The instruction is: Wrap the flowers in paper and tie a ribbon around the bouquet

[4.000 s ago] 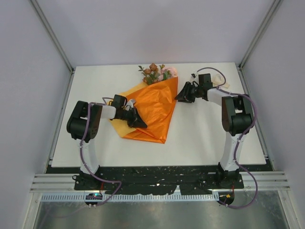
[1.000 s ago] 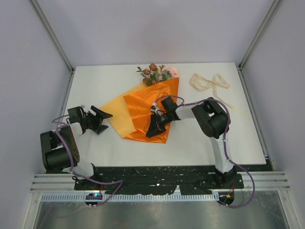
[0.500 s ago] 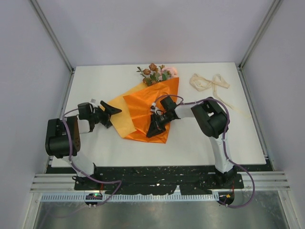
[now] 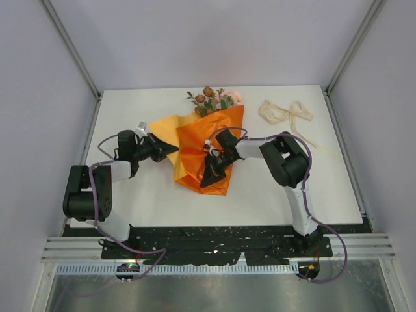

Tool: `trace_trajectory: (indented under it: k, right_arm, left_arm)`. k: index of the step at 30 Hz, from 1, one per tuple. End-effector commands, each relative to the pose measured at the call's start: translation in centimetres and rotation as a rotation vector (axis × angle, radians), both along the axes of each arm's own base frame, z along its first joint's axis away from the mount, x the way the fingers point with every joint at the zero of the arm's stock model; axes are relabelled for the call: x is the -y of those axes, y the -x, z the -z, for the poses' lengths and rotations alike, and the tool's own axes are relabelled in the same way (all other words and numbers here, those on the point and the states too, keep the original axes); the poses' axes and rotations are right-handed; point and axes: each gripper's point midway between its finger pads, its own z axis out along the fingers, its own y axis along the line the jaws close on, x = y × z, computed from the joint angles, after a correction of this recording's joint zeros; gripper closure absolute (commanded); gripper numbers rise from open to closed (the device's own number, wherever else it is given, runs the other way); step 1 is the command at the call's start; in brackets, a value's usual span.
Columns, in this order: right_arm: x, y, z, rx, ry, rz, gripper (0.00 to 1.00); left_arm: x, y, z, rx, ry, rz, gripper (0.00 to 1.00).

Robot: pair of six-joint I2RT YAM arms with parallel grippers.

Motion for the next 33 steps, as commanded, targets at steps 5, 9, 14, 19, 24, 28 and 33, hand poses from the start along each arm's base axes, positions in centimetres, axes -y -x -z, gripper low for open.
trace_trajectory:
  k: [5,9,14,19,24,28,33]
  right_arm:
    - [4.2,0.5,7.8,0.050,0.343,0.007,0.91]
    - [4.1,0.6,7.9,0.049,0.343,-0.001,0.90]
    - [3.9,0.6,7.9,0.046,0.334,-0.004,0.90]
    - [3.2,0.1,6.8,0.073,0.295,-0.013,0.89]
    - [2.5,-0.3,4.7,0.118,0.234,-0.004,0.87]
    - [1.7,-0.8,2.4,0.180,0.152,0.003,0.86]
    - [0.8,-1.4,-1.3,0.253,0.043,0.022,0.85]
  left_arm:
    - [8.3,-0.4,-6.9,0.158,0.132,0.182,1.00]
    - [11.9,-0.9,-8.9,0.198,0.187,0.248,1.00]
    - [14.3,-1.2,-9.1,0.221,0.188,0.302,1.00]
    - [13.4,-0.8,-6.1,0.159,0.157,0.285,1.00]
    - [12.6,-0.1,-5.6,0.174,0.144,0.291,1.00]
    - [11.8,-0.2,-5.7,0.189,0.123,0.282,1.00]
    - [11.6,-0.5,-4.9,0.167,0.108,0.278,1.00]
